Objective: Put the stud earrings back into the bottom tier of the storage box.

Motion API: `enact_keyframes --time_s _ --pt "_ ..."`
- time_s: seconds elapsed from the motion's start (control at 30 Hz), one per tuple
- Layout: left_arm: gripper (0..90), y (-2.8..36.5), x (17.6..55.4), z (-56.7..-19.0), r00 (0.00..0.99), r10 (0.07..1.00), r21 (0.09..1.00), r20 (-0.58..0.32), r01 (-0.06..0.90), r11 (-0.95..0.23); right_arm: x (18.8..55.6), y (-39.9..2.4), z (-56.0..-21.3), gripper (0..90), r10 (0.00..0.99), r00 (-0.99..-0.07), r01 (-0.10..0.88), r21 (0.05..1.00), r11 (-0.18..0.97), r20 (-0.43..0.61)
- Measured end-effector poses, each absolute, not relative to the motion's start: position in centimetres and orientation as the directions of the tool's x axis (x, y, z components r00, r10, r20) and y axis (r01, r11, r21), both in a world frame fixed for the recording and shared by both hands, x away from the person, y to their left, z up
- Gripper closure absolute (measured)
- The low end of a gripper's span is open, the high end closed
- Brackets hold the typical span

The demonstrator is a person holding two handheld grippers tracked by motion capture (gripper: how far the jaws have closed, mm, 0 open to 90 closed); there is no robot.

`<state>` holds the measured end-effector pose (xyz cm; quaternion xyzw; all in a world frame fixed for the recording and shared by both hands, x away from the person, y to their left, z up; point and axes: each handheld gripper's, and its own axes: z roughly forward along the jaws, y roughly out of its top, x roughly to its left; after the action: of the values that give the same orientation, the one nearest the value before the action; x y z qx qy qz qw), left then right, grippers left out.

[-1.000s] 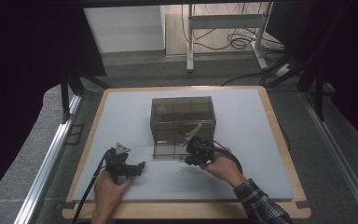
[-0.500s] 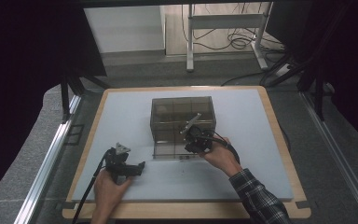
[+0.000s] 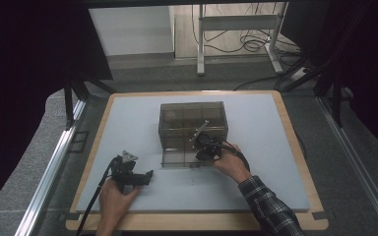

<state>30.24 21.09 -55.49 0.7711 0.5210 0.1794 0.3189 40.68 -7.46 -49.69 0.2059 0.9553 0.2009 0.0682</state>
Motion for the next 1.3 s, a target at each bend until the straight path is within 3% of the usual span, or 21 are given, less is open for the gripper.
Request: enact_keyframes --time_s 0.37,0.73,1.3 --pt "0.0 21.1 30.2 -55.5 0.393 0.918 0.679 -0.056 0.689 -0.254 40.3 -8.2 -48.1 77.3 0.427 -0.904 0.373 0.445 0.814 -0.023" --pt "0.0 21.1 30.3 -55.5 0.392 0.918 0.681 -0.055 0.687 -0.253 37.7 -8.4 -46.7 77.2 0.382 -0.924 0.351 0.461 0.815 0.028" --pt "0.0 21.1 30.2 -55.5 0.389 0.919 0.681 -0.058 0.689 -0.248 34.8 -7.0 -49.7 82.3 0.306 -0.949 0.308 0.427 0.85 0.076"
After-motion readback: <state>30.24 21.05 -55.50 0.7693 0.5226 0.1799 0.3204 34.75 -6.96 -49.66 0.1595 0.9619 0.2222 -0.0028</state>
